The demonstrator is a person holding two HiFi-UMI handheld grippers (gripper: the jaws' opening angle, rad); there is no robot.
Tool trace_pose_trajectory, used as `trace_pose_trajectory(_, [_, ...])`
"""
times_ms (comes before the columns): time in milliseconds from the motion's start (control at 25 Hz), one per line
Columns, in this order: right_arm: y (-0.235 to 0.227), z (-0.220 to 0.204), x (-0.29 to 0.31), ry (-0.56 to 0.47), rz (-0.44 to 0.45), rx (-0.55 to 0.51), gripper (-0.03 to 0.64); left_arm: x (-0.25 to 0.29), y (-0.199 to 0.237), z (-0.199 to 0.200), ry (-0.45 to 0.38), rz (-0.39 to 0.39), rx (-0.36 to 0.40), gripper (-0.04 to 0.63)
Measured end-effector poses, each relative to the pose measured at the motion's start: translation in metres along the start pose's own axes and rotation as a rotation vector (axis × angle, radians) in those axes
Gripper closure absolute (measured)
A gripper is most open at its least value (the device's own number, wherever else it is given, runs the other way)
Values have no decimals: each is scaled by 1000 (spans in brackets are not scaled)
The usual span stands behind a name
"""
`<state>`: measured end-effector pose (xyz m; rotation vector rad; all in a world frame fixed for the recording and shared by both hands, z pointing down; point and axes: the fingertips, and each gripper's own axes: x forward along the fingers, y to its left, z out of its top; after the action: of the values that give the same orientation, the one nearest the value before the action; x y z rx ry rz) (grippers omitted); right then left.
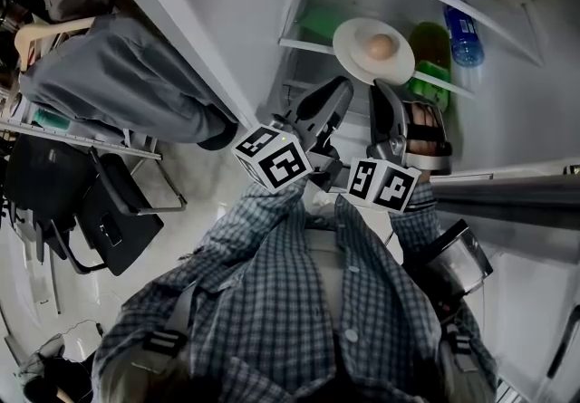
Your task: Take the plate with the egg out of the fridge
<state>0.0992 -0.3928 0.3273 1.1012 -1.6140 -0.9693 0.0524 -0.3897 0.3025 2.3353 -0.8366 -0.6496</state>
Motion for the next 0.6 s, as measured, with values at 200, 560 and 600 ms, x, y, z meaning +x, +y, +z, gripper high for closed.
trace_pose_trajectory(200, [1, 2, -5, -9, -9, -3, 588, 3, 10, 1, -59, 4, -143, 502])
trace_pose_trajectory(560, [1, 8, -15, -36, 0, -37, 588, 16, 18, -5, -70, 17, -340, 502])
trace_pose_trajectory(600, [1, 7, -16, -38, 2, -40, 588, 17, 19, -6, -75, 18, -367, 502])
